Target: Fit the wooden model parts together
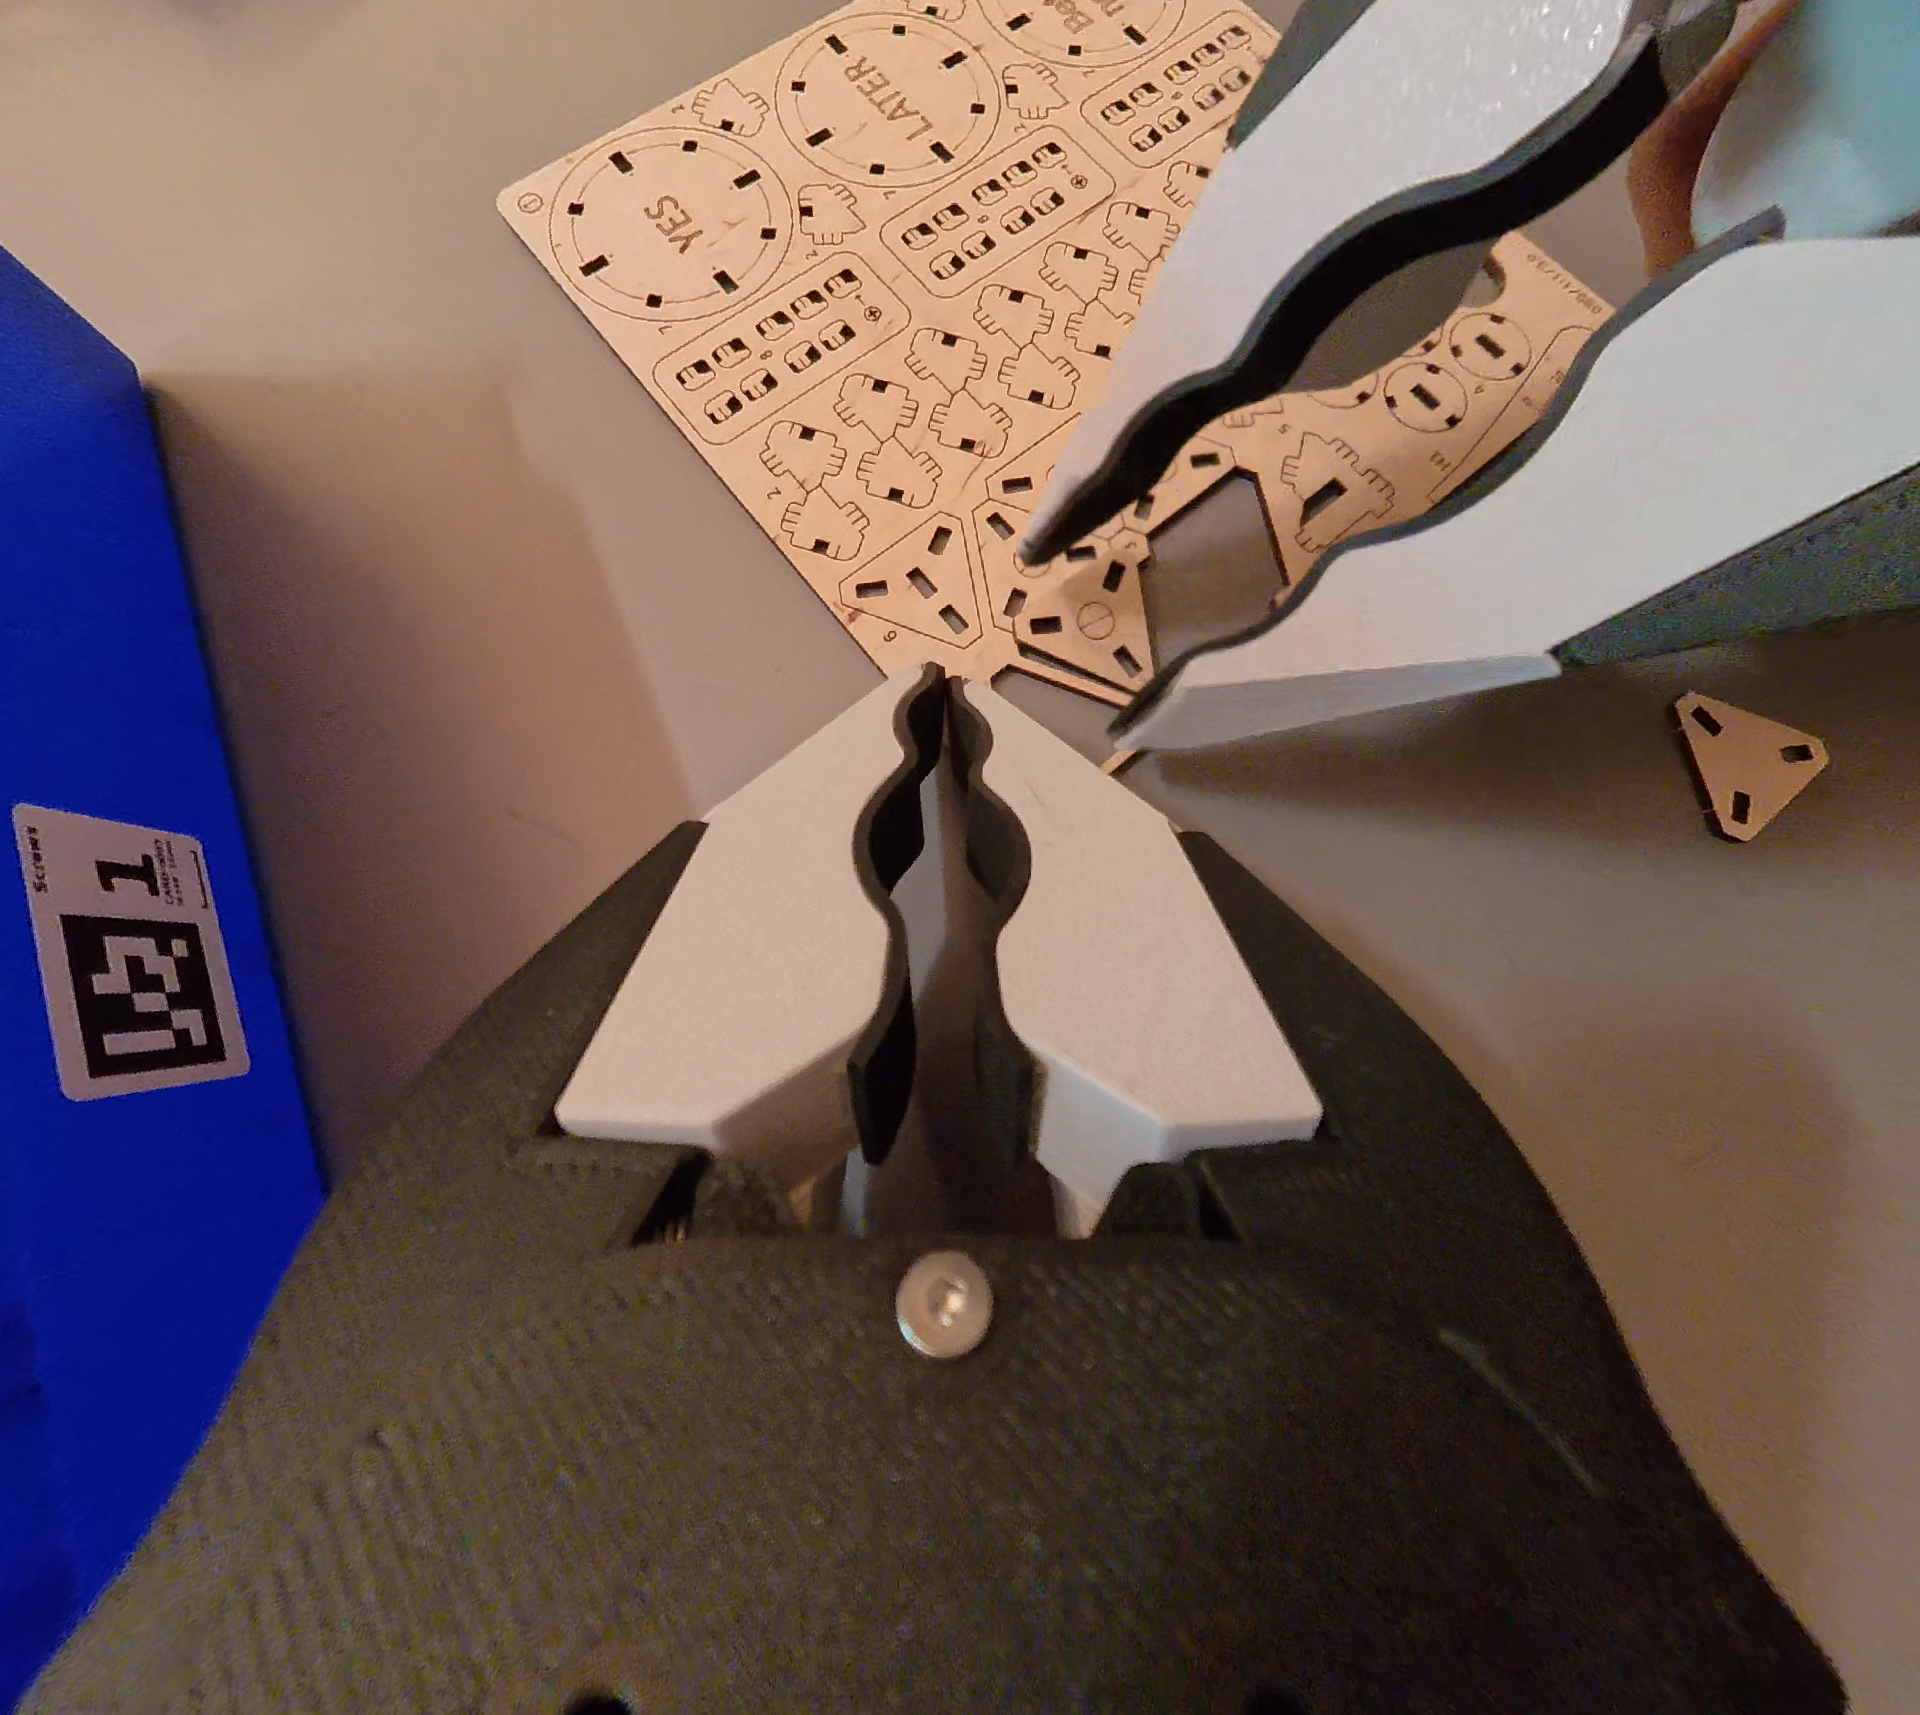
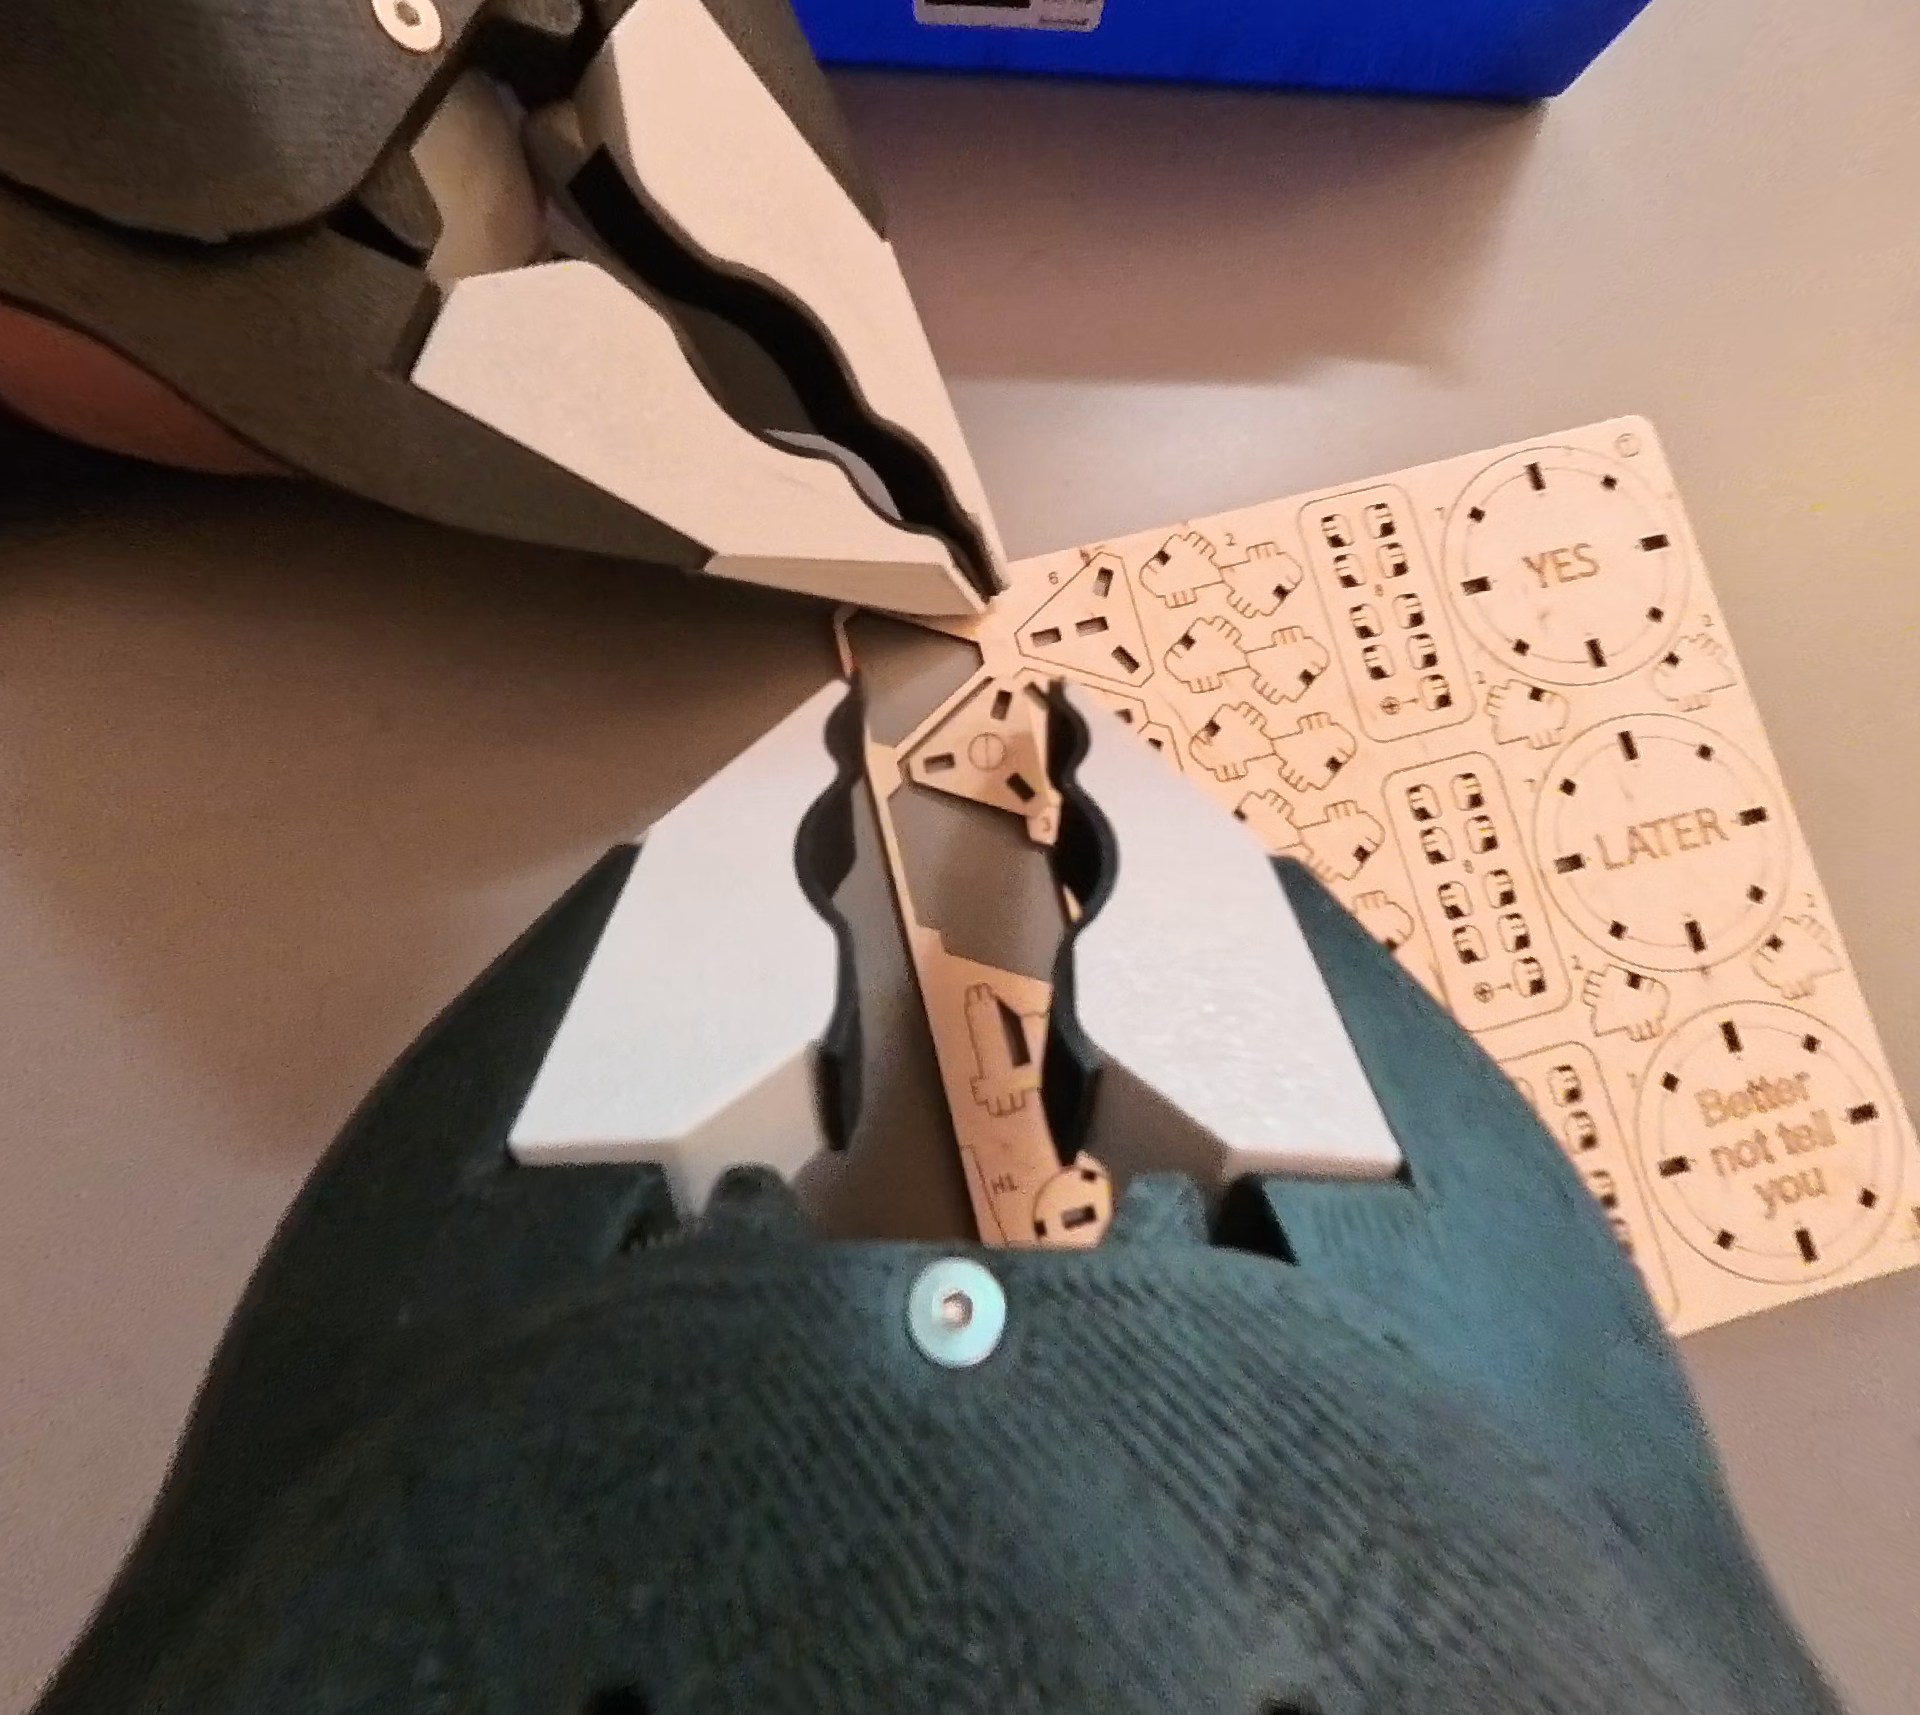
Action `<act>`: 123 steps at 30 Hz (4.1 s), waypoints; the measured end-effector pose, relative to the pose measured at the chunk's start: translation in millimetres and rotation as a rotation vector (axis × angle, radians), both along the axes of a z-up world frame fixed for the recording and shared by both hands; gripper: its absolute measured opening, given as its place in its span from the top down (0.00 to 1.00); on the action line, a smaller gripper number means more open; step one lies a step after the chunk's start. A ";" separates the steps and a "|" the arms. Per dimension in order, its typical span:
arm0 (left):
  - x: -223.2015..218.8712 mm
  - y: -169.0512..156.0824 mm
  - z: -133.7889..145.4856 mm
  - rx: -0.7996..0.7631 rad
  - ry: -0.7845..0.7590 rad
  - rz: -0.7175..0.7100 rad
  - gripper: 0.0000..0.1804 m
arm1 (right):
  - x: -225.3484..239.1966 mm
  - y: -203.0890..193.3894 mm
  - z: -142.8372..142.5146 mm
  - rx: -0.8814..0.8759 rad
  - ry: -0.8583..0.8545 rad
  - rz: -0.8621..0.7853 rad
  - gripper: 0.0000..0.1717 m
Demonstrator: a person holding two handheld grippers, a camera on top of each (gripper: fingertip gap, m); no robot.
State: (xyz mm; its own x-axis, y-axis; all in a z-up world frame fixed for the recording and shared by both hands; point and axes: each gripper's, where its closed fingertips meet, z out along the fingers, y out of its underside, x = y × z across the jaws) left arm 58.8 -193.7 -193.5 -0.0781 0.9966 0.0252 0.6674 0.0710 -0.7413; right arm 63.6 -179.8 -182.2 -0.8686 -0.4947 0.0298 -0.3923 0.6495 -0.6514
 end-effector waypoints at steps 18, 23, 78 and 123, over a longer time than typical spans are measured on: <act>-0.3 0.2 0.0 0.005 0.001 0.000 1.00 | -6.0 11.0 -3.7 0.036 0.021 0.008 0.83; -0.4 0.3 0.0 0.006 0.001 -0.001 1.00 | -15.9 16.7 -2.8 0.038 0.004 -0.017 0.92; -0.2 0.3 -0.2 -0.004 -0.001 -0.002 1.00 | -25.4 5.8 -0.6 0.020 -0.008 -0.154 1.00; -4.8 6.9 34.5 -0.007 0.224 -0.036 0.83 | 8.1 118.2 -13.2 -0.032 0.009 -0.129 0.85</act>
State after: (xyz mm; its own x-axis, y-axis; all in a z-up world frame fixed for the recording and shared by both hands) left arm 54.0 -186.7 -159.0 -0.0362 0.9989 0.0311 0.4878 0.0448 -0.8718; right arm 71.7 -61.6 -195.4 -0.9246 -0.3774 0.0519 -0.3125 0.6737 -0.6696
